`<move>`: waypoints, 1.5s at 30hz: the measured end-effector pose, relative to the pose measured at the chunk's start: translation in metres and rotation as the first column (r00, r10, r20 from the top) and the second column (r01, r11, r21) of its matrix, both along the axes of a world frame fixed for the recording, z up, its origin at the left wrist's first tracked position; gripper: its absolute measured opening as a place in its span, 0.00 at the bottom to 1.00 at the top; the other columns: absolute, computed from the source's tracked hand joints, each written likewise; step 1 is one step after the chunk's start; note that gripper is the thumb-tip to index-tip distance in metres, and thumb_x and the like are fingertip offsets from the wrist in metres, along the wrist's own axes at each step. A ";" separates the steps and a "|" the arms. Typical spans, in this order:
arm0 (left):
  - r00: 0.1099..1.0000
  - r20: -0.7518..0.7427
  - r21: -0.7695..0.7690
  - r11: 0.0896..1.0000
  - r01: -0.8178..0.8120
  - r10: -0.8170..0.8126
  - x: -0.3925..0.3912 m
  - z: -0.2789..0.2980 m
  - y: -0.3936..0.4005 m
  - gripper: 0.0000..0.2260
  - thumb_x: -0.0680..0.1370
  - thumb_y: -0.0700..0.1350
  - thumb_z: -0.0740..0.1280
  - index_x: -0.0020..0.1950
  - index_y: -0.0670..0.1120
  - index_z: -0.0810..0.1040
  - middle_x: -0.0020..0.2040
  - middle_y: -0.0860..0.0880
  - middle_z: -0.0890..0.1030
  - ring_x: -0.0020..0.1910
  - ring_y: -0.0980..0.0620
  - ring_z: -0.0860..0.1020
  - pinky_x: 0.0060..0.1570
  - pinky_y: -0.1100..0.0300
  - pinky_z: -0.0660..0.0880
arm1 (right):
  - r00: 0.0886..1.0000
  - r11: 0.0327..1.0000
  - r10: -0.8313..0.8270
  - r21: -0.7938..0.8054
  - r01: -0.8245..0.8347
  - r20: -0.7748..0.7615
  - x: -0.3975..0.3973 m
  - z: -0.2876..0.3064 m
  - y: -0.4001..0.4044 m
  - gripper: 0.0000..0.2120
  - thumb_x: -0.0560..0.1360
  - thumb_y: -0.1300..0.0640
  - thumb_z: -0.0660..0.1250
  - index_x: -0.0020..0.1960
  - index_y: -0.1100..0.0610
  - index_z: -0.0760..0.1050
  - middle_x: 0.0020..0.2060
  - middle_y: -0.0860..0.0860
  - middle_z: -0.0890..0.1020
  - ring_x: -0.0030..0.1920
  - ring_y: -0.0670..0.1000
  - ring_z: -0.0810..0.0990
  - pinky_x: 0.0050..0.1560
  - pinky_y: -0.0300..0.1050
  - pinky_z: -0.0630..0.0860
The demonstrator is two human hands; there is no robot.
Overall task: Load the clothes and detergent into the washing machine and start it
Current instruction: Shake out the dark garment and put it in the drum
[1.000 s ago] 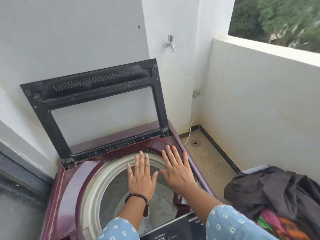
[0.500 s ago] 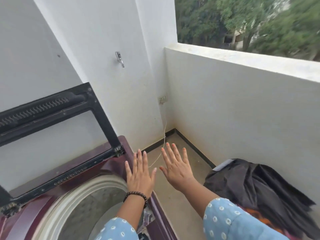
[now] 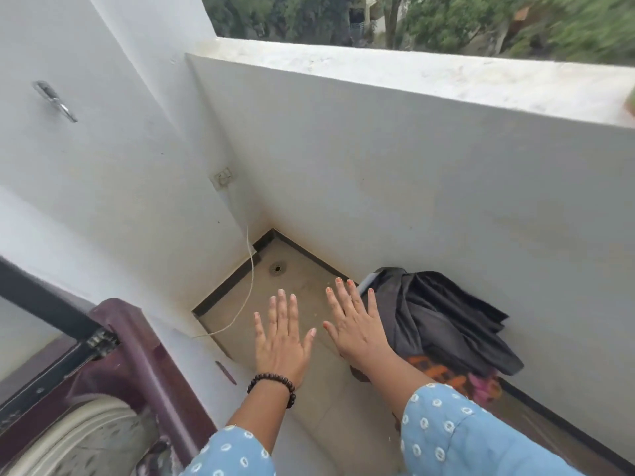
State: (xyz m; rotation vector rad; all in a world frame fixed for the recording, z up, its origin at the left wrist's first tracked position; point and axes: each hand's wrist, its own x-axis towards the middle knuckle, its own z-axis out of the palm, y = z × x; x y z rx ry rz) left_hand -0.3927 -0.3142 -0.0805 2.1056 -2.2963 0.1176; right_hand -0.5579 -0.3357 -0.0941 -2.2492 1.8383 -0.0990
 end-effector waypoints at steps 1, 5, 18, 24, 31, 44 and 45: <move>1.000 -0.004 0.031 0.999 0.025 -0.025 -0.012 -0.006 -0.003 0.31 0.82 0.61 0.39 0.78 0.42 0.56 0.78 0.41 0.61 0.77 0.46 0.55 0.73 0.45 0.43 | 1.000 1.000 -0.026 0.016 0.026 -0.015 -0.012 -0.009 0.001 0.30 0.77 0.41 0.49 0.74 0.55 0.66 0.74 0.55 0.67 0.74 0.57 0.65 0.72 0.63 0.53; 0.992 0.009 0.112 0.986 0.125 -0.127 -0.045 -0.033 -0.009 0.31 0.82 0.60 0.43 0.80 0.43 0.51 0.79 0.43 0.56 0.76 0.45 0.57 0.73 0.45 0.43 | 0.992 0.990 -0.109 0.080 0.114 -0.064 -0.051 -0.039 0.005 0.31 0.77 0.41 0.47 0.75 0.54 0.65 0.75 0.54 0.65 0.76 0.57 0.62 0.71 0.64 0.53; 0.961 0.047 0.357 0.903 0.238 -0.272 -0.125 -0.097 -0.050 0.33 0.79 0.61 0.42 0.80 0.43 0.52 0.80 0.43 0.53 0.79 0.44 0.55 0.75 0.42 0.48 | 0.965 0.954 -0.249 0.150 0.260 -0.086 -0.115 -0.114 -0.004 0.31 0.82 0.43 0.52 0.79 0.56 0.51 0.79 0.56 0.53 0.79 0.58 0.49 0.74 0.65 0.48; 0.959 0.033 0.432 0.870 0.239 -0.280 -0.143 -0.114 -0.063 0.35 0.74 0.62 0.30 0.77 0.46 0.34 0.80 0.45 0.38 0.79 0.46 0.40 0.73 0.45 0.35 | 0.962 0.931 -0.271 0.246 0.271 -0.033 -0.116 -0.135 -0.019 0.29 0.83 0.44 0.47 0.80 0.54 0.43 0.79 0.56 0.47 0.79 0.57 0.43 0.75 0.63 0.44; 0.970 0.006 0.456 0.864 0.213 -0.242 -0.143 -0.135 -0.054 0.34 0.78 0.61 0.40 0.79 0.43 0.49 0.80 0.42 0.52 0.79 0.43 0.54 0.74 0.40 0.50 | 0.937 0.884 -0.350 0.338 0.323 0.021 -0.117 -0.152 -0.048 0.29 0.83 0.45 0.48 0.80 0.53 0.45 0.79 0.58 0.50 0.79 0.58 0.44 0.76 0.63 0.47; 0.978 -0.210 0.598 0.790 0.131 -0.003 -0.137 -0.132 -0.051 0.29 0.84 0.56 0.49 0.80 0.45 0.43 0.81 0.47 0.42 0.80 0.49 0.40 0.76 0.45 0.39 | 0.776 0.879 -0.468 0.316 0.357 0.423 -0.122 -0.136 -0.053 0.19 0.80 0.60 0.59 0.70 0.63 0.71 0.69 0.61 0.72 0.75 0.58 0.63 0.73 0.52 0.59; 0.974 -0.226 0.605 0.787 0.121 0.023 -0.138 -0.129 -0.052 0.29 0.84 0.56 0.48 0.80 0.45 0.43 0.81 0.47 0.43 0.80 0.49 0.41 0.76 0.45 0.39 | 0.732 0.870 -0.490 0.314 0.380 0.473 -0.121 -0.132 -0.048 0.17 0.79 0.62 0.60 0.66 0.63 0.74 0.66 0.61 0.75 0.72 0.58 0.67 0.70 0.50 0.62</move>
